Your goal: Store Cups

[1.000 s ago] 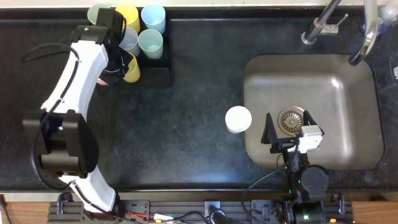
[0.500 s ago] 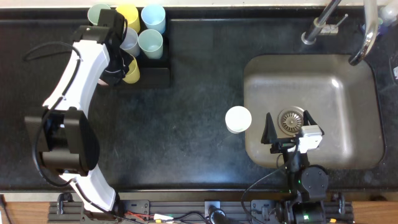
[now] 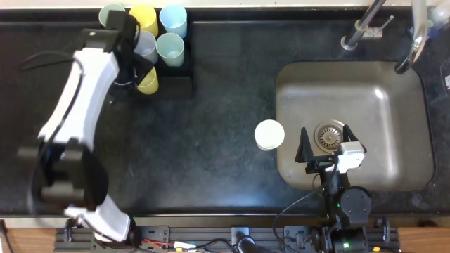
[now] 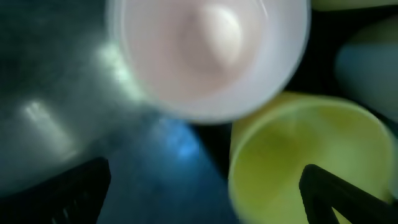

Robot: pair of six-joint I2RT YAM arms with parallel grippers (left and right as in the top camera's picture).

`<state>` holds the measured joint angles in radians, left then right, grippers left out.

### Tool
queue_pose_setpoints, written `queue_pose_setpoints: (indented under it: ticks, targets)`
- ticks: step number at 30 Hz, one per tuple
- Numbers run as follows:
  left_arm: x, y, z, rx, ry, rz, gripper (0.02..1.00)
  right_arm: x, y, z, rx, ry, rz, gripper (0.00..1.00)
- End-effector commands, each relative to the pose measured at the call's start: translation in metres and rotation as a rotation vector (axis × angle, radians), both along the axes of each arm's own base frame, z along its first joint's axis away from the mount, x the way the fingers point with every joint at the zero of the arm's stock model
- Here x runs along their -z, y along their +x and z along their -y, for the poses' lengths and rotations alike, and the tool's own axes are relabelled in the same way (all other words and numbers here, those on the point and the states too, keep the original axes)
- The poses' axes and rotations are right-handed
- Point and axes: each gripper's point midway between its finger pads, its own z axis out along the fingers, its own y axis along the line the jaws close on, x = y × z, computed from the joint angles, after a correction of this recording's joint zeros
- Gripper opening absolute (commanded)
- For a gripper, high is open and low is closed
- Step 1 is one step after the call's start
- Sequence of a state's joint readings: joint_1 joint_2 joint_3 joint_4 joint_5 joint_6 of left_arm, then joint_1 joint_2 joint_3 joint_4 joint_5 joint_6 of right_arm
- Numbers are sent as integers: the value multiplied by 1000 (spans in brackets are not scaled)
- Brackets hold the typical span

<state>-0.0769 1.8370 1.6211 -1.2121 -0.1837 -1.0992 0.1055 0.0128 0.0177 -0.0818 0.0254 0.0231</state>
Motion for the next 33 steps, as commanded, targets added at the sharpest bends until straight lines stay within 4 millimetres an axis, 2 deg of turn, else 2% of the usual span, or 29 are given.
queue_pose_setpoints:
  ticks: [1,3,5,7,9,11,13,16,20,23,30,33]
  targets:
    - [-83,-46,-3,37,14,137,998,3,0,0,-4,4,1,996]
    - [-105,-76,-2,108,26,143,998,3,0,0,-4,4,1,998]
    - [-117,-101,-1,197,43,173,998,3,0,0,-4,4,1,998]
    - [-116,-122,0,300,69,210,998,3,0,0,-4,4,1,996]
    - [-103,-135,0,430,112,269,996,3,0,0,-4,4,1,998]
    - [-87,-137,3,600,177,366,998,3,0,0,-4,4,1,998]
    - [-72,-128,19,867,272,522,998,3,0,0,-4,4,1,993]
    - [-62,-118,37,1134,481,763,998,3,0,0,-4,4,1,993]
    - [-60,-118,38,1099,648,1018,998,3,0,0,-4,4,1,996]
    - [-53,-126,37,1064,703,1120,998,3,0,0,-4,4,1,998]
    - [-29,-133,34,1027,719,1165,996,3,0,0,-4,4,1,996]
    - [-23,-132,23,921,659,1148,998,3,0,0,-4,4,1,998]
